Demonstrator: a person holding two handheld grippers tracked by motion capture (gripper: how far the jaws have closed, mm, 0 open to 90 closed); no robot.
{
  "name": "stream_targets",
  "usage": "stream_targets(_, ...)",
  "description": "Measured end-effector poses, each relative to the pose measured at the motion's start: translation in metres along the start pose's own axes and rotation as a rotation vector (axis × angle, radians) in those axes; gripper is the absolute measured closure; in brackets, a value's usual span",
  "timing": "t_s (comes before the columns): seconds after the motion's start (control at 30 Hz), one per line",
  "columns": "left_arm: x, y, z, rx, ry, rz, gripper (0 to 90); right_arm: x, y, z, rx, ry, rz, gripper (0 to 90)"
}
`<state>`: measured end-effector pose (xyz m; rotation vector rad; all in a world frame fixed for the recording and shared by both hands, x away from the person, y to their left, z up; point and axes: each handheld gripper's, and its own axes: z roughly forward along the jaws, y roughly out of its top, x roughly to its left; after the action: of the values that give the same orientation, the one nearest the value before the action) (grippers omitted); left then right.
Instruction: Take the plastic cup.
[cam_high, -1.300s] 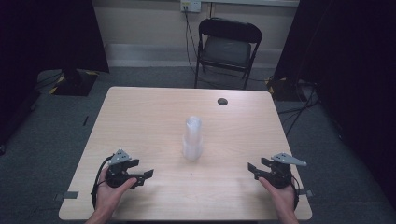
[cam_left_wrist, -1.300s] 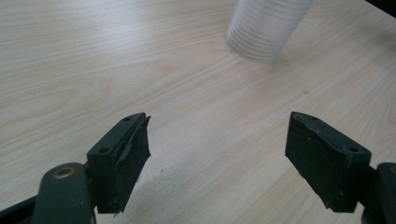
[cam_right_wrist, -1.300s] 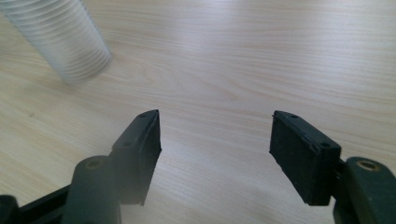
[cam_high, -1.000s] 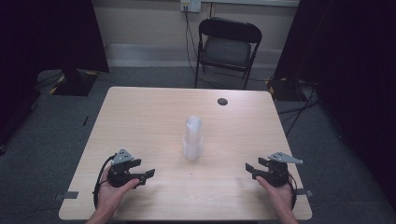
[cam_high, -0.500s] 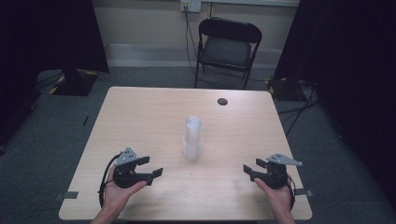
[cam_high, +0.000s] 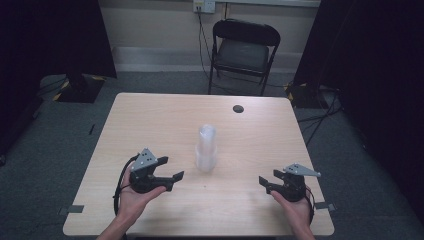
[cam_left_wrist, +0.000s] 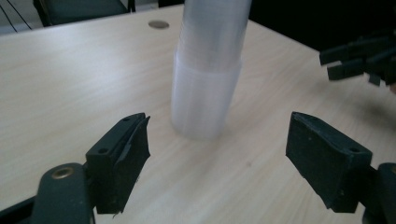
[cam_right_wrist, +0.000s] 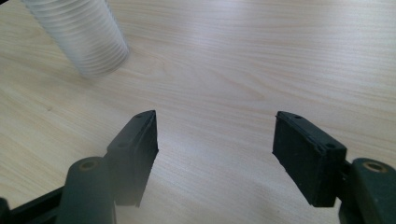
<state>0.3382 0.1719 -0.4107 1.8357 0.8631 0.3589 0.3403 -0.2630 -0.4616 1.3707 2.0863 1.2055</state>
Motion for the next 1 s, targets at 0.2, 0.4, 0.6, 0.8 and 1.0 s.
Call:
stream_targets(0.2, 0.003, 0.021, -0.003, -0.041, -0.001, 0.010, 20.7, -0.001, -0.001, -0.001, -0.001, -0.012, 0.006, 31.2)
stream_targets(0.4, -0.003, 0.028, 0.010, -0.038, -0.013, 0.062, 20.7, -0.002, -0.001, 0.000, -0.009, -0.009, 0.007, 31.2)
stream_targets(0.6, -0.005, 0.040, 0.026, -0.021, -0.051, 0.097, 17.7, 0.000, -0.001, 0.000, -0.009, -0.001, -0.002, 31.3)
stream_targets(0.8, -0.005, 0.053, 0.035, -0.020, -0.062, 0.113, 16.0, -0.001, -0.001, 0.000, -0.010, 0.001, 0.008, 31.0)
stream_targets(1.0, 0.000, 0.062, 0.048, 0.019, -0.078, 0.117, 17.1, 0.000, -0.001, 0.000, -0.012, -0.002, 0.004, 30.3)
